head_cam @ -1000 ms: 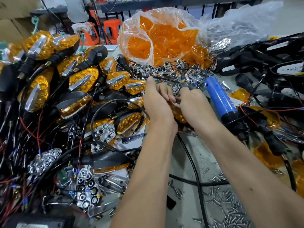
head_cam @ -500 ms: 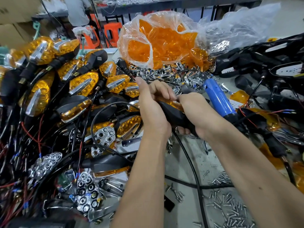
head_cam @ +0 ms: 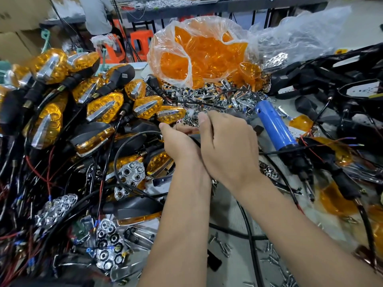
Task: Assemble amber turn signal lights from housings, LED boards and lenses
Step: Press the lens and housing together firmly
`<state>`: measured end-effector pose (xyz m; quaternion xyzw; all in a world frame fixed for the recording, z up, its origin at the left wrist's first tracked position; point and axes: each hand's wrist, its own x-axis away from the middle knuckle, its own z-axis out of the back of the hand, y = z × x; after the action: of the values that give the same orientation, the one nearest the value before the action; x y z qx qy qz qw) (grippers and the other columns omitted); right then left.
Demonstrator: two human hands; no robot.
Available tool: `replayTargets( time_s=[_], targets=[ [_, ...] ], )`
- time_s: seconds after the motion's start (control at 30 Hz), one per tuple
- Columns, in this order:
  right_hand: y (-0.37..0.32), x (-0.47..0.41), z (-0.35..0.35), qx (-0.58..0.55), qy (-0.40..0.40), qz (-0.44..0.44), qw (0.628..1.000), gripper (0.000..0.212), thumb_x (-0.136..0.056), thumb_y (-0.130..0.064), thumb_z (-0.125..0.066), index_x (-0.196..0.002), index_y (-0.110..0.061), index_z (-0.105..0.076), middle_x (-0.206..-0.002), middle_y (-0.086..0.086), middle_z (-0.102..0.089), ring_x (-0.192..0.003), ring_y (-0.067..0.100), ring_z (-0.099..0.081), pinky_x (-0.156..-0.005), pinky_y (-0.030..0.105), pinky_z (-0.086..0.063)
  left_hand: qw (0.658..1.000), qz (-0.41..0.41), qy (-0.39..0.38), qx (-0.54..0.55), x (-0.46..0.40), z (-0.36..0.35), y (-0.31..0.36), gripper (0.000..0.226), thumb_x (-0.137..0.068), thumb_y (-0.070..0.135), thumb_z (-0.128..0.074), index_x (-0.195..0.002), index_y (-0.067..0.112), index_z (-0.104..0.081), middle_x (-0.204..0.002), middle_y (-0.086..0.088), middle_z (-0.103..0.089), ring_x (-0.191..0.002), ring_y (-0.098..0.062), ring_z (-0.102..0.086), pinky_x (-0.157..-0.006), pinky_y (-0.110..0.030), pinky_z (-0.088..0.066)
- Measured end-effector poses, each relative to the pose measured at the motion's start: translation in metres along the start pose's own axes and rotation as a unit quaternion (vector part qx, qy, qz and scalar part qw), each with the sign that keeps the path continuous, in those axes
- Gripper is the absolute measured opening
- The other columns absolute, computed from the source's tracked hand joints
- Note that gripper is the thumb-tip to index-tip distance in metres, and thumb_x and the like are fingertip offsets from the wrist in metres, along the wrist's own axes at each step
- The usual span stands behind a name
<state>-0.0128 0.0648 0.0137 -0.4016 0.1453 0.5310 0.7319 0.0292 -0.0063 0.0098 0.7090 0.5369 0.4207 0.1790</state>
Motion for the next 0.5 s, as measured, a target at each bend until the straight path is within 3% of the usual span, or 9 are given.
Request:
replayTargets(
  time_s=[0.1,0.2,0.27,0.37,0.43,0.5],
  targets=[
    [0.008,-0.004,0.002,0.022,0.015,-0.003,1.0,0.05,-0.107,-0.052,-0.026,-0.071,-0.025,-0.048,-0.064,-0.003,-0.054,-0.061,0.027,-0.054,-0.057,0.035,-0.029,0.998,0.023,-0.049,0.018,0.009,-0.002,-0.004,0.087,-0.11,0.049,-0.036,-0.027,0.023,-0.036,-0.038,0.007,-0.043,-0.031,-0.01,-0.048,-0.057,-0.029,-0.041],
    [0.02,-0.007,0.006,0.028,0.033,-0.051,0.998,0.061,-0.109,-0.052,-0.031,-0.058,-0.019,-0.039,-0.052,-0.006,-0.04,-0.053,0.027,-0.043,-0.057,0.034,-0.024,0.995,-0.002,-0.093,-0.032,0.023,-0.008,-0.016,0.076,-0.107,0.058,-0.034,-0.041,0.022,-0.039,-0.047,0.004,-0.044,-0.042,-0.014,-0.048,-0.061,-0.03,-0.043],
    [0.028,-0.013,0.007,0.005,0.019,-0.109,0.994,0.066,-0.11,-0.053,-0.03,-0.054,-0.017,-0.039,-0.051,-0.002,-0.042,-0.054,0.028,-0.046,-0.058,0.035,-0.027,0.984,-0.1,-0.102,-0.109,0.025,-0.009,-0.023,0.069,-0.108,0.057,-0.033,-0.05,0.019,-0.041,-0.049,0.005,-0.046,-0.049,-0.014,-0.049,-0.065,-0.031,-0.043],
    [0.036,-0.024,0.01,-0.044,-0.045,-0.172,0.983,0.068,-0.109,-0.054,-0.029,-0.056,-0.014,-0.044,-0.06,0.01,-0.053,-0.069,0.038,-0.054,-0.061,0.04,-0.036,0.934,-0.285,-0.101,-0.19,0.024,-0.007,-0.025,0.068,-0.11,0.048,-0.033,-0.053,0.01,-0.044,-0.048,0.005,-0.047,-0.05,-0.016,-0.046,-0.059,-0.031,-0.039],
    [0.036,-0.027,0.012,-0.067,-0.072,-0.178,0.979,0.068,-0.109,-0.053,-0.03,-0.057,-0.013,-0.046,-0.066,0.014,-0.057,-0.075,0.04,-0.057,-0.067,0.043,-0.041,0.906,-0.356,-0.095,-0.209,0.025,-0.005,-0.022,0.072,-0.107,0.048,-0.034,-0.052,0.0,-0.04,-0.045,0.0,-0.041,-0.048,-0.022,-0.04,-0.054,-0.035,-0.035],
    [0.031,-0.026,0.011,-0.055,-0.07,-0.16,0.983,0.068,-0.11,-0.052,-0.029,-0.058,-0.013,-0.05,-0.062,0.009,-0.056,-0.071,0.037,-0.055,-0.065,0.04,-0.036,0.894,-0.383,-0.074,-0.219,0.025,-0.005,-0.02,0.074,-0.106,0.047,-0.035,-0.054,-0.006,-0.038,-0.044,-0.009,-0.037,-0.046,-0.027,-0.035,-0.051,-0.038,-0.033]
  ],
)
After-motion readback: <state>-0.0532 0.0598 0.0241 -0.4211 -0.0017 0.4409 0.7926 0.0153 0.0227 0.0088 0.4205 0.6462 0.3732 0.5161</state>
